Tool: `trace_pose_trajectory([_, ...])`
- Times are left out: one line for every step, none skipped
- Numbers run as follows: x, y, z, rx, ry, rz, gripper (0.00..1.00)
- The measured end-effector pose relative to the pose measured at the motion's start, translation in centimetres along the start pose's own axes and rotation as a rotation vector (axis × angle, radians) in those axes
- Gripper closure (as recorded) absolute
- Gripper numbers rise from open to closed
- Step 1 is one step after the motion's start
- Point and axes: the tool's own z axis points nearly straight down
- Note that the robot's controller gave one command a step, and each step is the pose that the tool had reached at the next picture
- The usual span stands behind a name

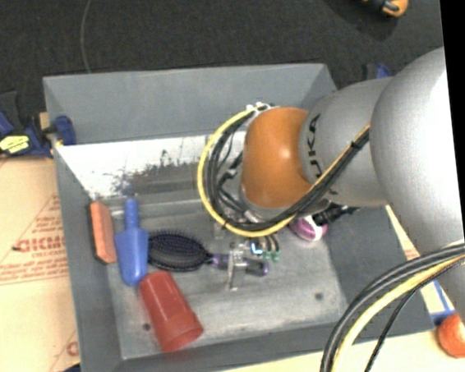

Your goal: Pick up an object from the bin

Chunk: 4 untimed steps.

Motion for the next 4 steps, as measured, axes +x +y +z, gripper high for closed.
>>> trace_pose_trajectory([0.7,0.6,2.8,0.000,-0.026,0.004,0.00])
trace_pose_trajectory([-0.6,3.6,2.8,-0.004,-0.017,0.196,1.00])
trace_pose_trajectory([-0.6,3.6,2.8,-0.003,-0.017,0.195,1.00])
trace_pose_trajectory([-0.2,3.4,1.3,0.001,-0.005,0.194,1.00])
